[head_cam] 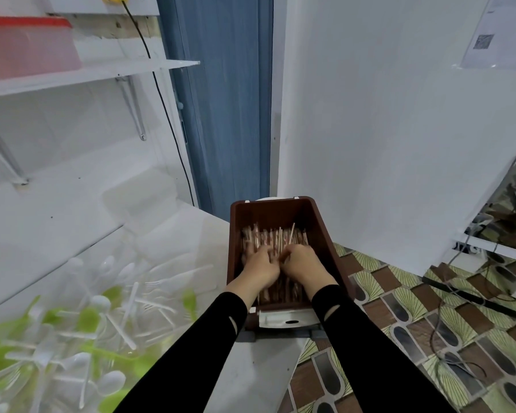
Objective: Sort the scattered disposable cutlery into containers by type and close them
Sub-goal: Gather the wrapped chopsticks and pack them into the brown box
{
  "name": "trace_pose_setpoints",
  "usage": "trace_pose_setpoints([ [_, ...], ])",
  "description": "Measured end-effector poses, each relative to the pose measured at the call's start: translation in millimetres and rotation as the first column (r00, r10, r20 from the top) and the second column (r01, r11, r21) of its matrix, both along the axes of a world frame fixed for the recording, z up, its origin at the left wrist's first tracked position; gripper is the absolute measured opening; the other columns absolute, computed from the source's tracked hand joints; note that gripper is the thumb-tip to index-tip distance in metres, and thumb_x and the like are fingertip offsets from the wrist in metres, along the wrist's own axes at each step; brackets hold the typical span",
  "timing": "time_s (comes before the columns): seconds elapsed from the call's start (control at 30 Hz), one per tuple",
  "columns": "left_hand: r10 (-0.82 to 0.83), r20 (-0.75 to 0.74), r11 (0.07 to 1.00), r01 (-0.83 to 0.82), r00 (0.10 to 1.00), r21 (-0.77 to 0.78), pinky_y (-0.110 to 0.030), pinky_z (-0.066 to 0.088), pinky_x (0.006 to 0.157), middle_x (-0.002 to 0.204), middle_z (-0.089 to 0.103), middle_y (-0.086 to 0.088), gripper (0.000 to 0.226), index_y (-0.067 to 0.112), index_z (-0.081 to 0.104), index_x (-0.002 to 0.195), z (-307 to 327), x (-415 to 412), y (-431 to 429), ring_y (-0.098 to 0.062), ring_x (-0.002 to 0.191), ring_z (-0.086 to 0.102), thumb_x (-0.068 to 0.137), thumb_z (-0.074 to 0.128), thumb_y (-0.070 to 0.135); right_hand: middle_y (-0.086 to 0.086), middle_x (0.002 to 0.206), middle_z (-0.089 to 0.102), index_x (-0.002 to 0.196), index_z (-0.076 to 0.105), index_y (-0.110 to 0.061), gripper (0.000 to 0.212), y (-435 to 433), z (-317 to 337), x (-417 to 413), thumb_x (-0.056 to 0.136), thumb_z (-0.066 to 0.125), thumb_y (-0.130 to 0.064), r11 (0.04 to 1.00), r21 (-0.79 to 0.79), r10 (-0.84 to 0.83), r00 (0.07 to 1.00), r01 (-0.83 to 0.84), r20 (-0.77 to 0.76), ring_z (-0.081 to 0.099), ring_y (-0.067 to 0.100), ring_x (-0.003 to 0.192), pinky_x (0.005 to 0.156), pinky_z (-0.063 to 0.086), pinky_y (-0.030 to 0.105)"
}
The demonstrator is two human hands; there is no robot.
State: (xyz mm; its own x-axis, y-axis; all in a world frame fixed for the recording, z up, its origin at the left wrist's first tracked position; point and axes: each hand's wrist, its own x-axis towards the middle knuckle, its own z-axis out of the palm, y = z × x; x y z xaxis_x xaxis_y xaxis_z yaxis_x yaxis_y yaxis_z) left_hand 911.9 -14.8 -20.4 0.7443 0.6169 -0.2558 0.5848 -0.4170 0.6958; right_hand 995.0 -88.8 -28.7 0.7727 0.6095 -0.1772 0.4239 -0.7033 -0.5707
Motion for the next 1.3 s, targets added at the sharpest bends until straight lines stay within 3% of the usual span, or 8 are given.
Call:
trace_pose_setpoints([
  [0.23,-0.095,-0.245,0.987,0.122,0.965,0.101,-0.046,0.002,0.122,0.16,-0.016,-0.022,0.065,0.014,0.01,0.156,4,0,-4,-0.041,0.147,-0.015,0.099,0.04,0.004,0.018,0.13,0.047,0.116,0.066,-0.01,0.027,-4,2,-2,0.094,0.055,-0.022,0.993,-0.108,-0.031,0.994,0.043,0.107,0.055,0.034,0.111,0.09,0.049,0.037],
  [0.43,0.009,0.519,0.981,-0.107,0.855,0.159,-0.023,0.018,0.118,0.155,0.03,-0.002,0.033,0.02,0.062,0.122,32,-32,-11,-0.013,0.145,0.024,0.095,0.051,0.004,0.009,0.119,0.054,0.112,0.068,-0.012,0.024,-12,24,-20,0.096,0.053,-0.021,0.954,0.282,-0.007,0.938,-0.097,0.345,0.049,0.028,0.112,0.088,0.047,0.038],
  [0.53,0.01,0.619,0.951,-0.2,0.785,0.237,-0.012,0.015,0.112,0.152,0.03,0.009,0.032,0.032,0.063,0.106,37,-91,-3,-0.006,0.14,0.022,0.091,0.054,0.005,0.003,0.109,0.06,0.106,0.072,-0.013,0.02,-6,35,-57,0.093,0.059,-0.021,0.86,0.402,0.133,0.898,-0.316,0.42,0.053,0.018,0.101,0.089,0.043,0.031],
  [0.7,0.314,0.577,0.827,-0.516,0.754,0.224,-0.052,0.043,0.102,0.133,0.043,0.023,0.036,0.04,0.062,0.1,-16,-258,45,-0.018,0.135,0.038,0.08,0.045,0.014,-0.008,0.097,0.062,0.097,0.072,-0.02,0.013,30,39,-169,0.092,0.06,-0.019,0.71,0.481,0.409,0.858,-0.514,0.311,0.056,0.006,0.085,0.079,0.044,0.018],
  [0.8,0.471,0.56,0.72,-0.664,0.681,0.202,-0.048,0.051,0.09,0.113,0.058,0.029,0.037,0.022,0.068,0.099,-29,-374,47,-0.02,0.125,0.05,0.079,0.043,0.004,-0.012,0.092,0.067,0.094,0.071,-0.021,0.014,57,31,-273,0.095,0.058,-0.02,0.625,0.463,0.675,0.733,-0.628,0.083,0.062,0.007,0.075,0.069,0.046,0.018],
  [0.93,0.665,0.523,0.558,-0.82,0.533,0.127,-0.008,0.044,0.078,0.108,0.066,0.006,0.046,0.027,0.065,0.086,-31,-513,20,-0.019,0.107,0.063,0.085,0.046,-0.014,-0.011,0.092,0.069,0.097,0.071,-0.022,0.015,68,19,-411,0.094,0.057,-0.02,0.44,0.452,0.875,0.483,-0.776,-0.023,0.058,0.003,0.066,0.065,0.046,0.016],
  [1.1,0.808,0.49,0.306,-0.944,0.326,0.124,-0.005,0.045,0.067,0.105,0.066,0.001,0.061,0.045,0.063,0.077,-40,-683,-43,-0.011,0.096,0.063,0.085,0.05,-0.015,-0.009,0.097,0.072,0.095,0.07,-0.024,0.014,64,-3,-558,0.095,0.056,-0.023,0.267,0.385,0.963,0.258,-0.884,-0.075,0.057,0.0,0.066,0.071,0.05,0.024],
  [1.3,0.905,0.406,0.074,-0.986,0.13,0.15,-0.002,0.044,0.069,0.107,0.065,-0.002,0.044,0.025,0.068,0.08,-47,-833,-124,-0.002,0.09,0.06,0.086,0.05,-0.015,-0.01,0.089,0.072,0.095,0.072,-0.022,0.013,47,-25,-694,0.092,0.06,-0.019,0.131,0.355,0.989,0.096,-0.926,-0.116,0.057,-0.004,0.061,0.067,0.05,0.025],
])
